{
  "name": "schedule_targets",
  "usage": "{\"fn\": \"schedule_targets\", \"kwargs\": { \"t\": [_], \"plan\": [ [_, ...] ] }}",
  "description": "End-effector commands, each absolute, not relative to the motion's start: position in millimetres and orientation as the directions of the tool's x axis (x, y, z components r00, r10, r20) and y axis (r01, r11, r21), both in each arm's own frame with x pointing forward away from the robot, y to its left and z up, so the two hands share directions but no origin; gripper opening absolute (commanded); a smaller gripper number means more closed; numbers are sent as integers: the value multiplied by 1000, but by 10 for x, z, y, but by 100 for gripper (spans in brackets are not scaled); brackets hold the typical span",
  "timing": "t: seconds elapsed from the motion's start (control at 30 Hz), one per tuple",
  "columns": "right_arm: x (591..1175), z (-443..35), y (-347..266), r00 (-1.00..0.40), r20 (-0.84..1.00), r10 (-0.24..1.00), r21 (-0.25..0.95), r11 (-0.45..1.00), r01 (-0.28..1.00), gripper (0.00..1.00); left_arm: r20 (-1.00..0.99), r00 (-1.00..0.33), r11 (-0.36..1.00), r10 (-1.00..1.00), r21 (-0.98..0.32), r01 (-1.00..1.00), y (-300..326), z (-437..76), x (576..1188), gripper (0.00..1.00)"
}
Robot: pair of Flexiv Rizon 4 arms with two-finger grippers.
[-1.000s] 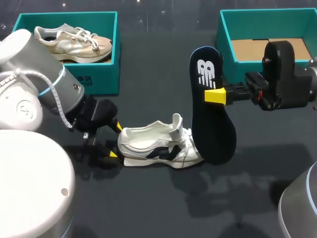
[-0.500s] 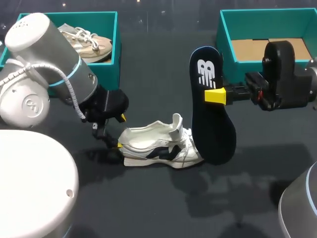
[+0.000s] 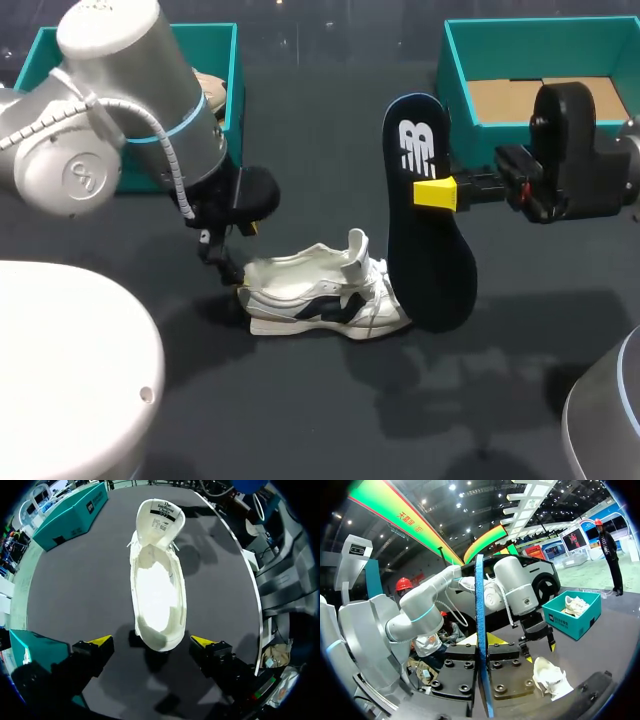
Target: Take the shoe out of the shoebox, open the shoe tongue, remove and reinsert the insole, then place the shoe into the shoebox
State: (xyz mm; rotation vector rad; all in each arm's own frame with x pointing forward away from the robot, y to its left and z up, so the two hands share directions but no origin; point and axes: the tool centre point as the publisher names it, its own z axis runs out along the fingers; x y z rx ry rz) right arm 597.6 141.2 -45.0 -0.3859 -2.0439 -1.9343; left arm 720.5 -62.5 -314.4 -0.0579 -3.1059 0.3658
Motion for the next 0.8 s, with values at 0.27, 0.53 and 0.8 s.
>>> {"fn": "schedule_targets", "kwargs": {
  "t": [0.27,0.53,0.8],
  "plan": [
    [5981,-459,1436,-919,395,-10,917,58,394,0,-1,-999,979,37,-199,36,-786,-3155,7133,100],
    [5981,-459,1436,-919,395,-10,917,58,394,0,-35,-998,973,53,-221,59,-992,-2956,7235,100],
    [5981,-459,1436,-919,395,-10,917,58,394,0,-14,-996,966,91,-242,91,-1140,-2907,7344,100]
  ]
}}
